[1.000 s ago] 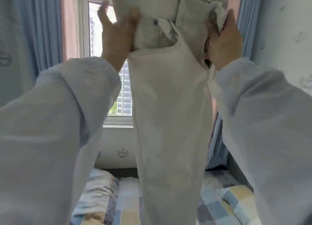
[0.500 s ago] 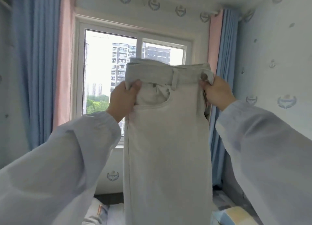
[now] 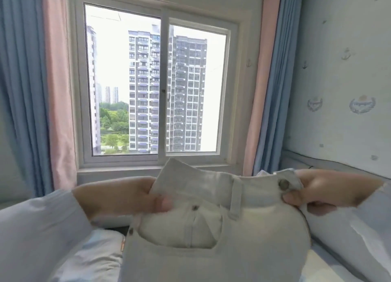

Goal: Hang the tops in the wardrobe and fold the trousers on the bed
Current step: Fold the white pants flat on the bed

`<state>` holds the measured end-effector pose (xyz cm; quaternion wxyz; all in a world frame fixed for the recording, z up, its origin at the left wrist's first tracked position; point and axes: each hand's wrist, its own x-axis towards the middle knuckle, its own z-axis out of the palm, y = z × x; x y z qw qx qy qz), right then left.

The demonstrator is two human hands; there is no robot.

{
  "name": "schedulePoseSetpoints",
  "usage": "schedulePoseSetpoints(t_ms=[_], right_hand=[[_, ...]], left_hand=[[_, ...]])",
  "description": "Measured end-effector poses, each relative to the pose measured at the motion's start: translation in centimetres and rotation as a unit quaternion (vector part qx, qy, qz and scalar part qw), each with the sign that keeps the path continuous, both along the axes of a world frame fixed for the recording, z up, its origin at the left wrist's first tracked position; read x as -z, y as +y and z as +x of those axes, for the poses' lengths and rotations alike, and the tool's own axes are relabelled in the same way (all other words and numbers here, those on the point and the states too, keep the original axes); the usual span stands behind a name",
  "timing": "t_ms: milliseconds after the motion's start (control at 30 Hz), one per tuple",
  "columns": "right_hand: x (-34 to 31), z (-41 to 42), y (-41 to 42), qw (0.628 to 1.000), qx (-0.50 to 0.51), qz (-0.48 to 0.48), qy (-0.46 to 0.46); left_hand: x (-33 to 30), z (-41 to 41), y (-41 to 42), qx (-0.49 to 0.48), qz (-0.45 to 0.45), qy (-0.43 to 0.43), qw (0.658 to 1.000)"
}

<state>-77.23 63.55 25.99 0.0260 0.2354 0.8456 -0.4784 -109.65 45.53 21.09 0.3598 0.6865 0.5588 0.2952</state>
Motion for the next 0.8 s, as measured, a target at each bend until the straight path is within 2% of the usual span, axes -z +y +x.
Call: schedulePoseSetpoints(t_ms=[67,133,200,267,333,367,400,433,467,533,600,700,800], right_hand=[[2.5,-0.7,2.2,0.993,-0.066,-0.086,-0.056],[5.9,-2.7,5.5,0.987,-0.049,-0.125,-0.084],[9.7,-6.2,10.4,0.987,0.002,-0.111,-0.113],[12.9,-10.8,16.6,0.988,0.074,-0.061,-0.119],[16.3,-16.5,22.7,0.982,0.180,0.026,-0.053],[18.1,-19.3,25.2,0.965,0.229,0.126,-0.004],[20.5,-21.6,27.1,0.937,0.295,0.175,0.056],[23.7,-23.6,28.1,0.912,0.357,0.183,0.089],[28.1,-25.1,28.7,0.899,0.378,0.206,0.084],[39.0,-26.6,27.9,0.916,0.337,0.215,0.028],[50.7,-26.0,25.6,0.948,0.261,0.177,-0.038],[66.6,-21.8,21.4,0.963,0.193,0.128,-0.138],[78.3,-16.3,17.2,0.954,0.174,0.057,-0.236]], left_hand=[[2.6,-0.7,1.4,0.061,-0.107,-0.088,0.988],[6.1,-1.8,4.5,0.052,-0.177,-0.141,0.973],[9.7,-3.8,9.1,-0.005,-0.224,-0.162,0.961],[12.1,-6.6,14.5,-0.114,-0.232,-0.172,0.950],[14.1,-9.5,20.3,-0.291,-0.162,-0.235,0.913],[15.4,-11.2,23.1,-0.404,-0.090,-0.263,0.871],[16.9,-12.6,25.4,-0.521,-0.012,-0.222,0.824],[19.2,-13.6,27.2,-0.602,0.036,-0.135,0.787],[22.1,-14.2,28.6,-0.641,0.054,-0.044,0.764],[31.7,-14.7,29.7,-0.648,0.031,0.062,0.758],[43.1,-14.3,28.3,-0.633,-0.034,0.096,0.768],[59.1,-11.4,23.4,-0.623,-0.169,0.041,0.763],[72.0,-5.6,18.2,-0.581,-0.328,-0.054,0.743]])
